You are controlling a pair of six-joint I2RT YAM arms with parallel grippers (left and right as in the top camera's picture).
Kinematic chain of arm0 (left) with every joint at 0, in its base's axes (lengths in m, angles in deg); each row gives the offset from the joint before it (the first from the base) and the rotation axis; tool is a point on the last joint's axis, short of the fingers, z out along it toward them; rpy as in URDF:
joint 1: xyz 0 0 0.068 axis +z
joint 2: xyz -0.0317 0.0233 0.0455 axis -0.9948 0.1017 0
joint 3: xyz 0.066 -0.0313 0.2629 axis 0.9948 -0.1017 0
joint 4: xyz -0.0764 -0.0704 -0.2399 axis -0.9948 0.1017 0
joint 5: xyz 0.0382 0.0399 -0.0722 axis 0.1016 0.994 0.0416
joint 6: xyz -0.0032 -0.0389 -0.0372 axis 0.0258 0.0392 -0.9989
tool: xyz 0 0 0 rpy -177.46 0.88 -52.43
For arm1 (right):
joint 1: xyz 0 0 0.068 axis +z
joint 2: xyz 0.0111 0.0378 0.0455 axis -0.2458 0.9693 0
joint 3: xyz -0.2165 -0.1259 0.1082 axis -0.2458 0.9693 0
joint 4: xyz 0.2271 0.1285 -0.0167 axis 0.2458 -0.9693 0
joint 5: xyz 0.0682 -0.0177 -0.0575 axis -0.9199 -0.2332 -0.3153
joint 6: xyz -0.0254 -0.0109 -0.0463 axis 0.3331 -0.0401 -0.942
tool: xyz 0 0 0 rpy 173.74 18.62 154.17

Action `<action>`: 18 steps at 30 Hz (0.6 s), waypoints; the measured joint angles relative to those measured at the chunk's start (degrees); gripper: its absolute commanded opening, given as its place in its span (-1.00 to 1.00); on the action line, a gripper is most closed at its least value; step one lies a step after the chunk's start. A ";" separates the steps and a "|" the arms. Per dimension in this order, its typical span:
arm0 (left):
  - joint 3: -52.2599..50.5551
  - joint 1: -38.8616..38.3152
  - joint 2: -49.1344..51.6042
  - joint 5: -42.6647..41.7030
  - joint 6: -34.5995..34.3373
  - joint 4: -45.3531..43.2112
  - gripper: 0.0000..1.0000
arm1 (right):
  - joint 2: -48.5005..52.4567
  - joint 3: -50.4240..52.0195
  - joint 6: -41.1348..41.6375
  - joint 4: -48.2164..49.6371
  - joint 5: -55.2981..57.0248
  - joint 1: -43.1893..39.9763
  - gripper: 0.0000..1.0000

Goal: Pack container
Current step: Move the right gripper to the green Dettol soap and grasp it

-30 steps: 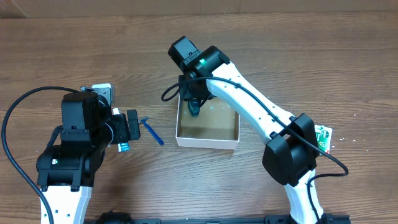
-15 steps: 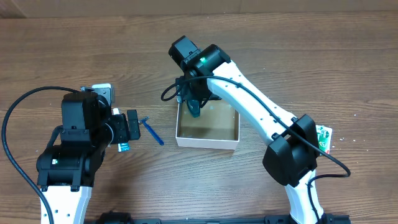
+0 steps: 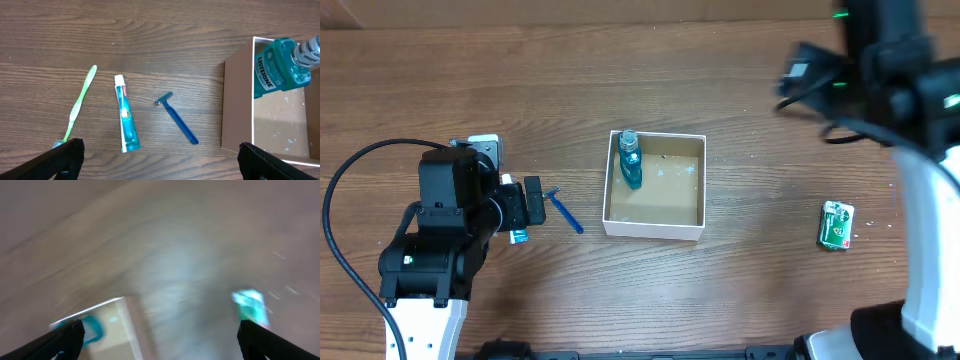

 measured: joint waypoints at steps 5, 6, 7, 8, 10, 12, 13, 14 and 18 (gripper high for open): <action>0.00 0.00 0.04 0.00 0.00 0.17 1.00 | -1.68 10.45 -1.86 -0.31 -3.23 -11.80 1.00; 0.04 0.00 0.17 0.02 0.00 0.35 1.00 | -3.17 13.44 -2.16 -0.46 -3.52 -13.11 1.00; 0.04 0.00 0.39 0.00 0.00 0.48 1.00 | -5.42 16.90 -2.69 -0.17 -3.87 -14.45 1.00; 0.07 0.00 0.68 0.02 0.00 0.74 1.00 | -8.66 20.87 -3.17 1.01 -4.15 -15.89 1.00; 0.15 0.00 1.57 0.00 0.00 1.20 1.00 | -14.53 27.19 -3.89 3.67 -4.50 -17.75 1.00; 0.22 0.00 2.47 0.02 0.00 1.18 1.00 | -19.91 35.30 -4.92 6.38 -4.68 -19.06 1.00; 0.22 0.00 2.86 0.02 0.00 1.14 1.00 | -20.85 38.77 -5.84 9.46 -5.03 -19.76 1.00; 0.26 0.00 3.28 0.00 0.00 1.25 1.00 | -21.14 43.56 -7.37 13.81 -5.88 -20.94 1.00; 0.26 0.00 3.91 0.02 0.00 1.18 1.00 | -14.51 56.94 -13.66 25.18 -10.54 -26.03 1.00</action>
